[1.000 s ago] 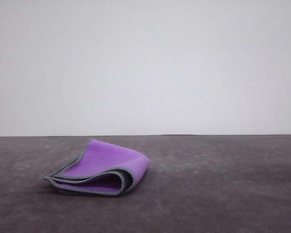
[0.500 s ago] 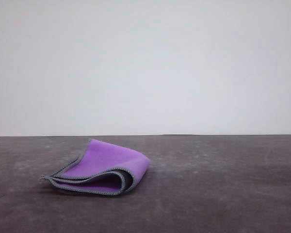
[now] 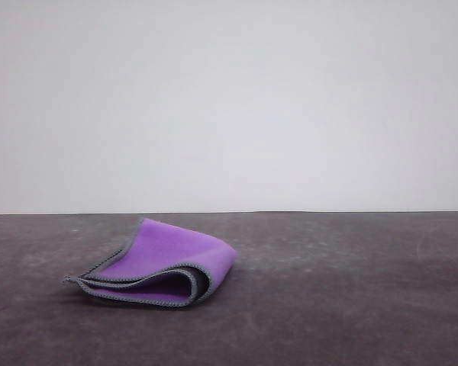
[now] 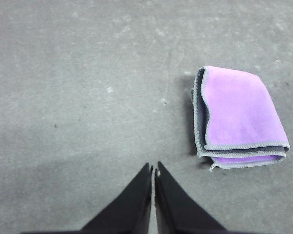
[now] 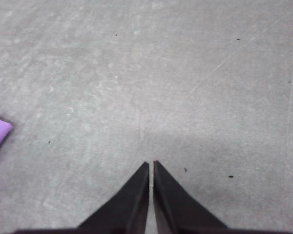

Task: Fold clothes

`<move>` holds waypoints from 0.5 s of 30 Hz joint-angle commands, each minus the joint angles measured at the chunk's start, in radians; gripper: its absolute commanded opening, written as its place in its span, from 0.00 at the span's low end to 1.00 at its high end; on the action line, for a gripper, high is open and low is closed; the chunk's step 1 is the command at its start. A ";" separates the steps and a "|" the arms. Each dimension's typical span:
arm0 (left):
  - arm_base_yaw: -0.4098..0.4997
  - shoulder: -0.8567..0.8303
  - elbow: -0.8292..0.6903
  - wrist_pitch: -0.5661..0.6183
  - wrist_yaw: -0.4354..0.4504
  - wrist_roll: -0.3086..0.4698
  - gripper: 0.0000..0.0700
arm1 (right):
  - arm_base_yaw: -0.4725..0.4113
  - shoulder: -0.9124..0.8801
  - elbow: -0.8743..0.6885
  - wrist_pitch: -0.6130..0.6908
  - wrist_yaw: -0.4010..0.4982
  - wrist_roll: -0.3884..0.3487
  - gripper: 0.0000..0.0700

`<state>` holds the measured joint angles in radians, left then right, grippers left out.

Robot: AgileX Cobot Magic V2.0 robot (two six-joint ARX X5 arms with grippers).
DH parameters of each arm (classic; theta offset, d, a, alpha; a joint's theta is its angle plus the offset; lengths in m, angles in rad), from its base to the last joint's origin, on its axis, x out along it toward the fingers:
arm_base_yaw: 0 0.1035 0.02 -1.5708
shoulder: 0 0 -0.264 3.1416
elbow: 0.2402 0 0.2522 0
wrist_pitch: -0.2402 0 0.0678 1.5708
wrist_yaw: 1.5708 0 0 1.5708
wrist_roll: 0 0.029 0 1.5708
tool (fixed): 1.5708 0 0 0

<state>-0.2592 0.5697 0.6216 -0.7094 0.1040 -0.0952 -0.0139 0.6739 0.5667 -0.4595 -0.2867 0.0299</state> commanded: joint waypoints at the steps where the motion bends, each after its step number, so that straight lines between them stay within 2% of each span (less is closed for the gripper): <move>1: -0.002 0.004 0.009 0.008 0.001 0.003 0.00 | -0.002 0.003 0.011 0.011 0.000 -0.007 0.02; 9: 0.006 -0.004 0.007 0.008 0.001 0.005 0.00 | -0.002 0.003 0.011 0.011 0.000 -0.007 0.02; 12: 0.042 -0.031 -0.011 0.016 0.000 0.019 0.00 | -0.002 0.003 0.011 0.011 0.000 -0.008 0.02; 15: 0.090 -0.081 -0.066 0.077 0.000 0.029 0.00 | -0.002 0.003 0.011 0.011 0.000 -0.008 0.02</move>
<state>-0.1749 0.4938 0.5648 -0.6506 0.1040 -0.0873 -0.0139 0.6739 0.5667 -0.4595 -0.2867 0.0299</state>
